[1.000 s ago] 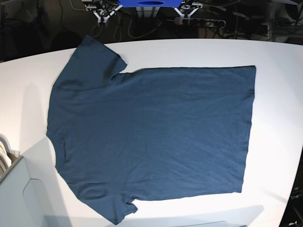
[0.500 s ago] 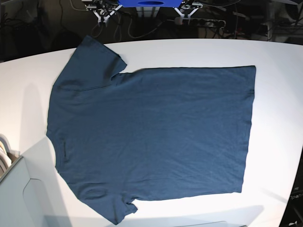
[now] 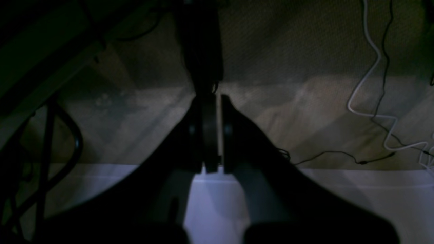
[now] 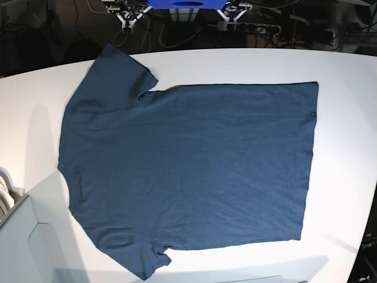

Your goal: Fold the T-shirt properly

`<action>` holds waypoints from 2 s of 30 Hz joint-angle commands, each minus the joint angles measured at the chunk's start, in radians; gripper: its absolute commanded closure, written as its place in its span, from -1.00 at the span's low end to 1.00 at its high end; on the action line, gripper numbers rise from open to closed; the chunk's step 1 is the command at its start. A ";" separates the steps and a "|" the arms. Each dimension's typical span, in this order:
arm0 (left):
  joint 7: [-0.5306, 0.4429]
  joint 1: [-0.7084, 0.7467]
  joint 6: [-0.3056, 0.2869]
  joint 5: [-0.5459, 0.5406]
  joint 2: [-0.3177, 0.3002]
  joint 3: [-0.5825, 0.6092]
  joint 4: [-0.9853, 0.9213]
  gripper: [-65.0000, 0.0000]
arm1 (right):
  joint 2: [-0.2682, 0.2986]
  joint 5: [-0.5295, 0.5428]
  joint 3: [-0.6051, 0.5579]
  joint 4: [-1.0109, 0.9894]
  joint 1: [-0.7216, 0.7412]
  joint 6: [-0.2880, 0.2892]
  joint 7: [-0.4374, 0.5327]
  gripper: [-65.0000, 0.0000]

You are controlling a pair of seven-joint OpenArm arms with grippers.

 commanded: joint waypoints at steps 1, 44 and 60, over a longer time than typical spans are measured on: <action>0.003 0.002 -0.001 0.003 0.003 0.002 0.002 1.00 | 0.003 -0.002 -0.001 0.003 -0.007 0.020 -0.003 1.00; 0.003 0.005 -0.001 0.003 0.003 0.002 0.002 1.00 | 0.003 -0.002 -0.001 0.003 -0.010 0.020 -0.003 1.00; 0.006 0.107 -0.002 0.003 -0.030 0.002 0.134 1.00 | 0.018 -0.002 -0.001 0.043 -0.080 0.023 -0.005 1.00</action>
